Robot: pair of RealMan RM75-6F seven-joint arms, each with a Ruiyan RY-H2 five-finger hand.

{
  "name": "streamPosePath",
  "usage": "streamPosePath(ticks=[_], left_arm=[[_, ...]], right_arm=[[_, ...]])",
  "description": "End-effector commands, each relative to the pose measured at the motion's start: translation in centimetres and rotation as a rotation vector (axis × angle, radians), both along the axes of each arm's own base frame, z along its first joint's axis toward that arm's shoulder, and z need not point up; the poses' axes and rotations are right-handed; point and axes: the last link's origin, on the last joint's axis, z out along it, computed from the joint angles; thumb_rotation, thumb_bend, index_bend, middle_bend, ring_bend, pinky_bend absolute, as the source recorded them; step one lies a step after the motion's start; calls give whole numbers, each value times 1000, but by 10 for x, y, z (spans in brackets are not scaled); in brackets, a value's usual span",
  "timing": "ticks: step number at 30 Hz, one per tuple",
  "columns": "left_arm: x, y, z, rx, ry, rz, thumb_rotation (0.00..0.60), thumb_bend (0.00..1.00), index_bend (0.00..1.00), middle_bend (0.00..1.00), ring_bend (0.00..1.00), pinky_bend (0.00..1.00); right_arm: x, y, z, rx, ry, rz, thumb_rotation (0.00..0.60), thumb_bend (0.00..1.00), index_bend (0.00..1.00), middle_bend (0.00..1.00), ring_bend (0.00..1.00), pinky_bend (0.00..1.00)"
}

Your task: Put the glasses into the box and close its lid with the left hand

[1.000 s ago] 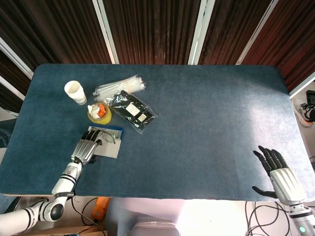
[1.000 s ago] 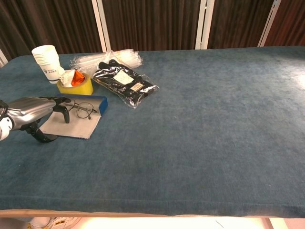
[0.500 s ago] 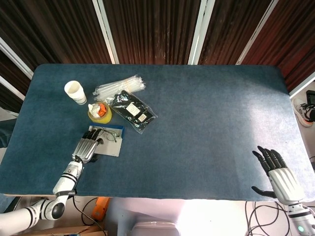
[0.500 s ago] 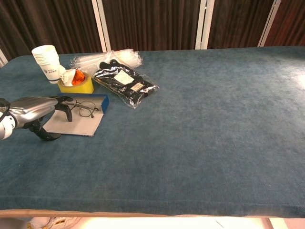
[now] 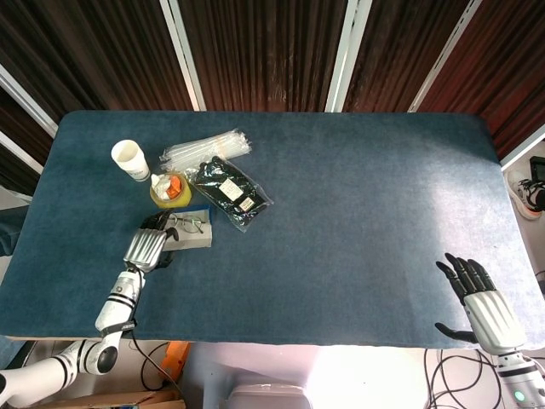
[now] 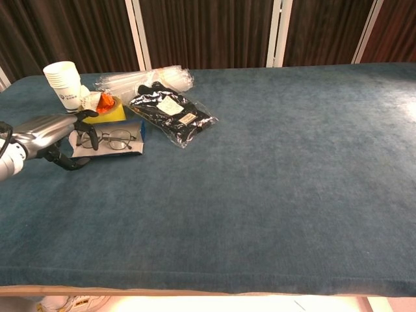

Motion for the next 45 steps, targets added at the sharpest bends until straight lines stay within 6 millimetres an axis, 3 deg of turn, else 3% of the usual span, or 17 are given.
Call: streamPosePath(ticks=[1,9,19,29,39,45], left_arm=[[2,6,-1,33,-13,-1,600,371,442,4,0,125],[-2,14,-8,60,-37,18,600,374,497,19,0,129],[2,6,-11,17,-81,-1,600,517,672,47,0,127],[13,-35,-4,-64,-192,-34,600,543,704,49,0,127],[26,-25,6,-22,-205,-38,600,534,709,65,0,127],[32,-3,5,-7,-159,-26,600,515,720,82,0,130]], right_arm=[[0,0,0,0,0,-1,600,119,0,0,0,0],[-1,-2,0,-1,2,-7,600,118,0,0,0,0],[0,-1,-1,5,6,-5,600,118,0,0,0,0],[1,2,-1,6,-3,4,600,118,0,0,0,0],[1,2,-1,7,-4,6,600,119,0,0,0,0],[0,1,0,5,-9,1,600,118,0,0,0,0]])
